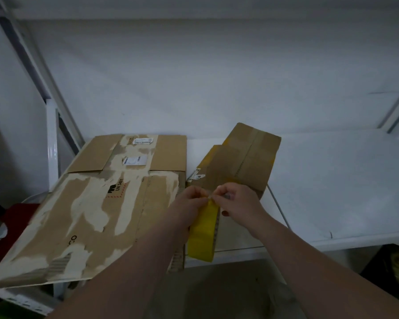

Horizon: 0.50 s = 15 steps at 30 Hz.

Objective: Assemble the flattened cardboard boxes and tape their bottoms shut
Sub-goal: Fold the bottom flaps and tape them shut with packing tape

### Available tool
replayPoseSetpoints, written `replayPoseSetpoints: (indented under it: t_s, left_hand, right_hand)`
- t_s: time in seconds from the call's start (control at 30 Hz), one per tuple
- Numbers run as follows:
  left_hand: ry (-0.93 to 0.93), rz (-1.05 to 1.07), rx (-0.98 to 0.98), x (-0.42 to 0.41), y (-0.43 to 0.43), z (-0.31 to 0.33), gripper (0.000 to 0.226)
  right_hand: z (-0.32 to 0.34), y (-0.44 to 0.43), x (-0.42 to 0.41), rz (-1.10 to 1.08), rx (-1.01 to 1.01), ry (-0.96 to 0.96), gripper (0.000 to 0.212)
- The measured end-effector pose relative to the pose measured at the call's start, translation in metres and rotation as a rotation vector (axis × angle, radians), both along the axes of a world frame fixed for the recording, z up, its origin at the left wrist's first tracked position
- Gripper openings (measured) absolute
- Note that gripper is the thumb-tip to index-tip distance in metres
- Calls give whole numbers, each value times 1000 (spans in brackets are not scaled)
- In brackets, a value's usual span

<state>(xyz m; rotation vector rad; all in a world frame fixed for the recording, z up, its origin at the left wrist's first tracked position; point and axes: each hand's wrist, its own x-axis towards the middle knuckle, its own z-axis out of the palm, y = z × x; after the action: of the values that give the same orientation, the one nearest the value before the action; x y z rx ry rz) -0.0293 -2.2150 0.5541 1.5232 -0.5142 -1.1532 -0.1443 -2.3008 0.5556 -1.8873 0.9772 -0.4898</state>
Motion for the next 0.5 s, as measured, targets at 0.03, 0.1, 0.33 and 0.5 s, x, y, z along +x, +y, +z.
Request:
replayPoseSetpoints:
  t_s: [0.03, 0.1, 0.33, 0.5]
  left_hand:
    - [-9, -2, -1, -1, 1, 1, 14]
    - [-10, 8, -7, -4, 3, 4, 14]
    - [88, 261, -73, -2, -10, 19, 14]
    - [294, 380, -134, 0, -29, 40, 11]
  right_hand:
    - [0, 2, 0, -30, 22, -16, 6]
    - [2, 7, -2, -93, 98, -72, 11]
    - [15, 13, -15, -69, 275, -43, 53]
    - [23, 17, -20, 55, -92, 67, 75]
